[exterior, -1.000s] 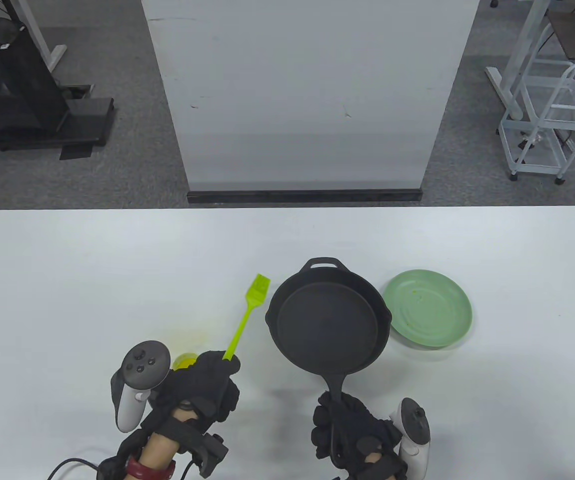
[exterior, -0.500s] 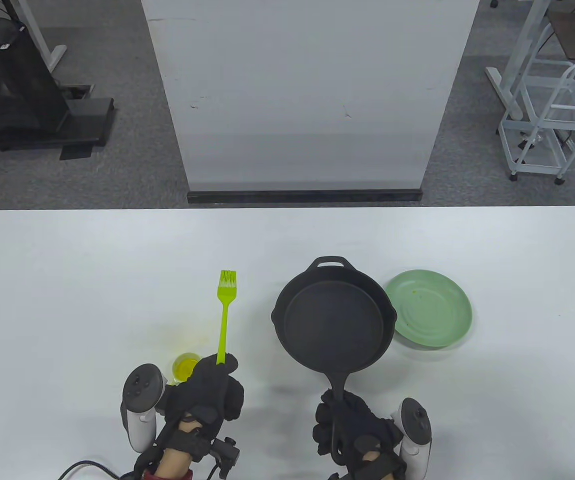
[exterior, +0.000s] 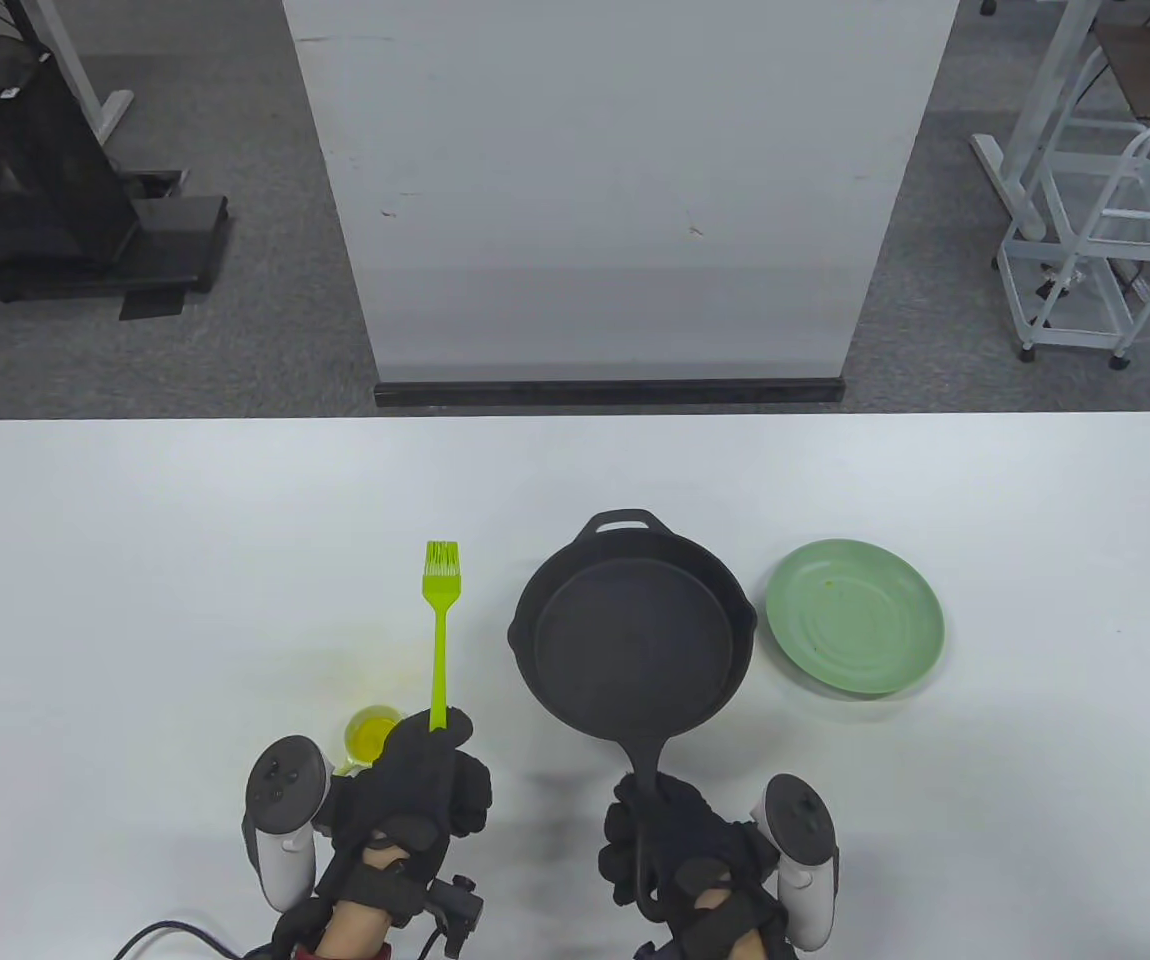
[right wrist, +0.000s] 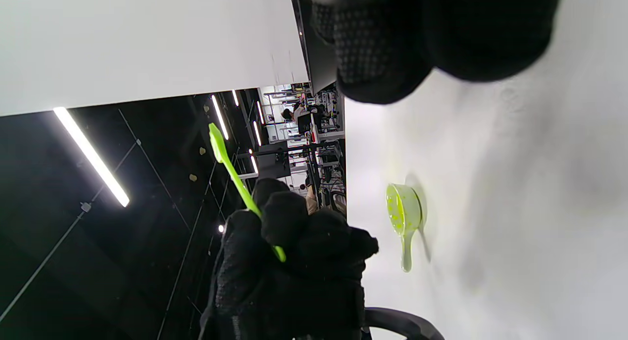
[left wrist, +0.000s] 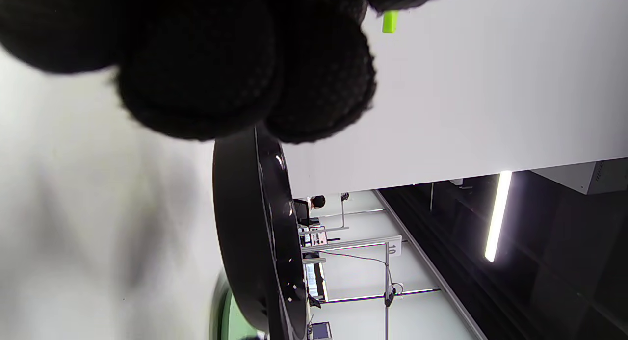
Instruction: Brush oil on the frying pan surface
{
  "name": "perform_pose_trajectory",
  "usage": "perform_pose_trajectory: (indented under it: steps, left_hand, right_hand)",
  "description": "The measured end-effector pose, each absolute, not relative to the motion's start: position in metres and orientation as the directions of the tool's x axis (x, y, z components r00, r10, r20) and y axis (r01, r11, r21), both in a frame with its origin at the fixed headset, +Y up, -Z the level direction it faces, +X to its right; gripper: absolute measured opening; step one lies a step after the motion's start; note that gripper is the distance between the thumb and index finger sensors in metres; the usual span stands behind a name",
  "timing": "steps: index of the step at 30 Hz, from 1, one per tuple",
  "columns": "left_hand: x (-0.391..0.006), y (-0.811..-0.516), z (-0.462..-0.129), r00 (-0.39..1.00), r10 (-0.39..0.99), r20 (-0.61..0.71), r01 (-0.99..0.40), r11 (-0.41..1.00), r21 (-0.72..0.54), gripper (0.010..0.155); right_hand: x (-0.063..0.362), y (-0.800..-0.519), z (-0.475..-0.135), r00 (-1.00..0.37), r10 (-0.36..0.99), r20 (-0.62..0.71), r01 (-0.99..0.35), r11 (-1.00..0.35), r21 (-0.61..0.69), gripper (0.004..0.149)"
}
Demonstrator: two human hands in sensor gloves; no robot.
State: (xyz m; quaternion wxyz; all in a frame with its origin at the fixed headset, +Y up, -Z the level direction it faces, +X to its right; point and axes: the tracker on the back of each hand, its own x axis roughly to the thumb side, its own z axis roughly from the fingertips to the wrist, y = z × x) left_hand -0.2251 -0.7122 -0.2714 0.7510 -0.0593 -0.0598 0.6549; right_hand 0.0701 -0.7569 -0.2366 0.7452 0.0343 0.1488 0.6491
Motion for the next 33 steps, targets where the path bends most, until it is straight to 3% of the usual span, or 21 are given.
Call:
perform_pose_trajectory:
  steps: [6,13,33]
  left_hand:
    - [-0.223,-0.712,-0.27,0.126,0.992,0.017,-0.975,0.127,-0.184,0.05]
    - [-0.222,-0.713,-0.27,0.123,0.992,0.012,-0.975,0.123,-0.185,0.049]
    - [-0.22,-0.714,-0.27,0.114,0.993,-0.003,-0.976,0.112,-0.188,0.049]
  right_hand:
    - [0.05,-0.752,-0.255,0.088,0.983,-0.161,-0.964,0.125,0.236,0.058]
    - [0.039,-0.766,-0.273,0.075,0.977,-0.201,-0.963,0.123,0.238,0.058]
    - [0.036,-0.791,-0.276,0.125,0.935,-0.332,-0.963,0.195,0.186,0.058]
